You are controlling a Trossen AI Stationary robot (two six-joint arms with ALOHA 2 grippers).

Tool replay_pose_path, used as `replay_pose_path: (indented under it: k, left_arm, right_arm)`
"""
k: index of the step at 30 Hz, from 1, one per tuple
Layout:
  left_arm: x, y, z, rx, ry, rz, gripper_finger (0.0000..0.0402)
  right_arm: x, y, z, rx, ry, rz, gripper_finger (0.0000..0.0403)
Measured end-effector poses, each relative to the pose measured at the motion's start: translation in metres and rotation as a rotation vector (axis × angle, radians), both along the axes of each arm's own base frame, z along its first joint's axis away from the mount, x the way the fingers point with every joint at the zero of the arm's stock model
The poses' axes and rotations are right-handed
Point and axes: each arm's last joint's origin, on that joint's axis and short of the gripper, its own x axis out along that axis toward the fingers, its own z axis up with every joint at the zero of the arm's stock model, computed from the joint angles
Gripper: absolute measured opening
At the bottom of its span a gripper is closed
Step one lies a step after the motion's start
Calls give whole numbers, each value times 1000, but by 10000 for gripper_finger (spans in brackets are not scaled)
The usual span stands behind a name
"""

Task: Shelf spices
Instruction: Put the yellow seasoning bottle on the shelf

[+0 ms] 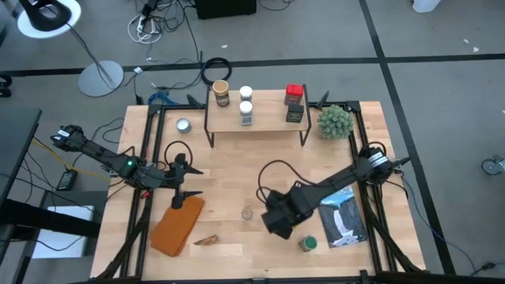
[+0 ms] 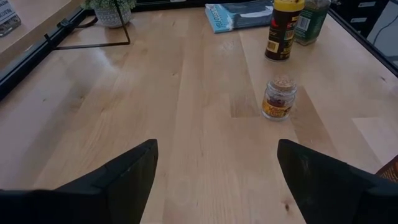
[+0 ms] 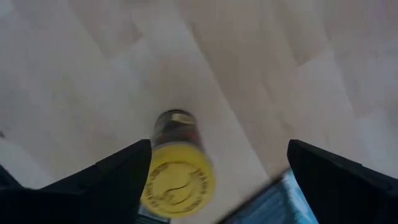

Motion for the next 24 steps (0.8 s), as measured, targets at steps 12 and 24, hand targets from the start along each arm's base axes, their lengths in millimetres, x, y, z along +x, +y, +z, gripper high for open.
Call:
replay_pose_path:
  k: [12, 24]
  left_arm:
    - [0, 0, 0, -1, -3, 0, 335]
    - [0, -1, 1, -15, -7, -11, 335]
  right_arm:
    - [-18, 34, -8, -39, -52, 10, 374]
    - [-19, 27, -55, -3, 4, 24, 366]
